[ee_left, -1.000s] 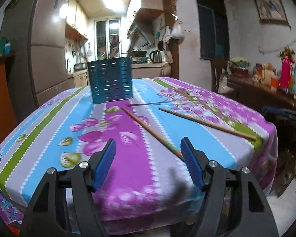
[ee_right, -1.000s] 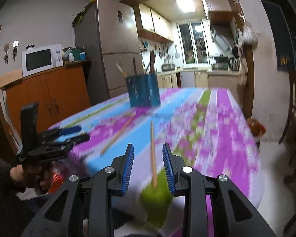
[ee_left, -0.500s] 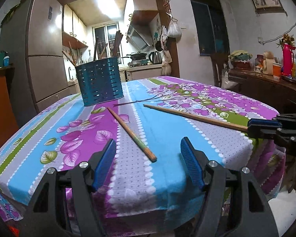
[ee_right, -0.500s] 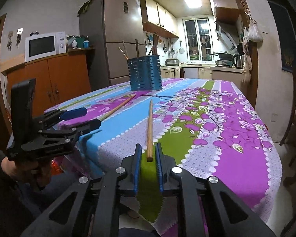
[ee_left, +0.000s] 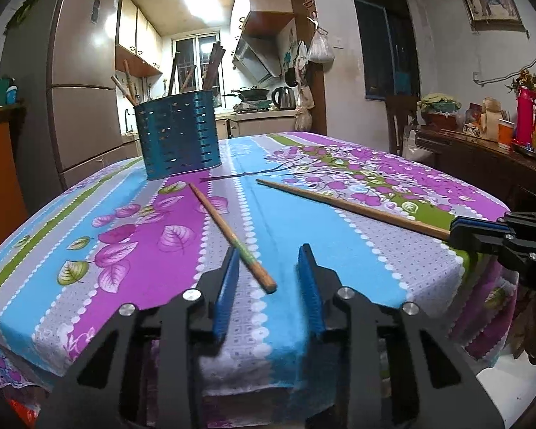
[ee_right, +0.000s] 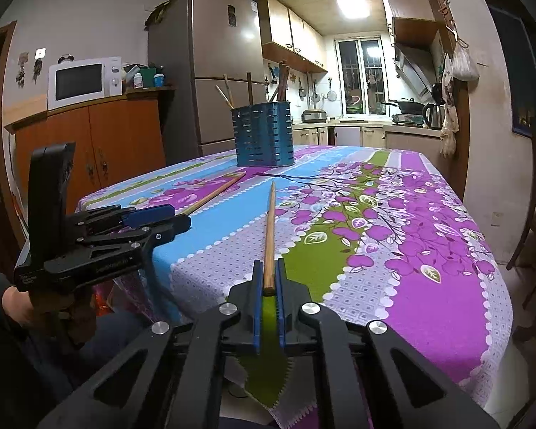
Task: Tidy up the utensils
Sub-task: 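Close the right tool on a chopstick while the left tool grasps another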
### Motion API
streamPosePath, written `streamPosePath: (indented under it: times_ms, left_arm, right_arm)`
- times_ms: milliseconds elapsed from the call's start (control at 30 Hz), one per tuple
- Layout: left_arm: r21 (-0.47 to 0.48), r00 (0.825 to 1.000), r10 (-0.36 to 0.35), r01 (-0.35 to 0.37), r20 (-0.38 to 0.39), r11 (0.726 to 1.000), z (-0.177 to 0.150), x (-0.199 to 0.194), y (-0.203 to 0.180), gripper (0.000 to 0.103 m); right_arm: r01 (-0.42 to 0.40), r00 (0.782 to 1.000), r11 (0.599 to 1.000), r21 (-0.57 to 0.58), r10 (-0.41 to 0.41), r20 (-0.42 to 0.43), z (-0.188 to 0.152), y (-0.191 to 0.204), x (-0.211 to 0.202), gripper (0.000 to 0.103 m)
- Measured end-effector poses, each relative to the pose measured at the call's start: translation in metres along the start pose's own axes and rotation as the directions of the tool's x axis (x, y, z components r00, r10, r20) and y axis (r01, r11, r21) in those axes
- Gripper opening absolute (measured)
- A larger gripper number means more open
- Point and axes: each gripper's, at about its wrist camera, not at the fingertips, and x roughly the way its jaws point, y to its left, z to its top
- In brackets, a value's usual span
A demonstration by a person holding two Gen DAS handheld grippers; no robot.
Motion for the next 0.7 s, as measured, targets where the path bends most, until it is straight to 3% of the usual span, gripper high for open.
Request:
streamPosePath:
  times_ms: [367,700]
  left_arm:
    - [-0.009,1.0,0.031,-0.031,-0.004,0.999,-0.002,-0.003,0.012,0.02]
    - [0.011,0.999,0.031,-0.031,0.011,0.999,-0.003,-0.001,0.011,0.018]
  right_arm:
    - [0.014,1.0,1.0,-0.006,-0.014,0.007,-0.001,0.004,0.002,0.008]
    - [0.028,1.0,0.999,-0.025,-0.028,0.01,-0.003,0.007,0.002,0.008]
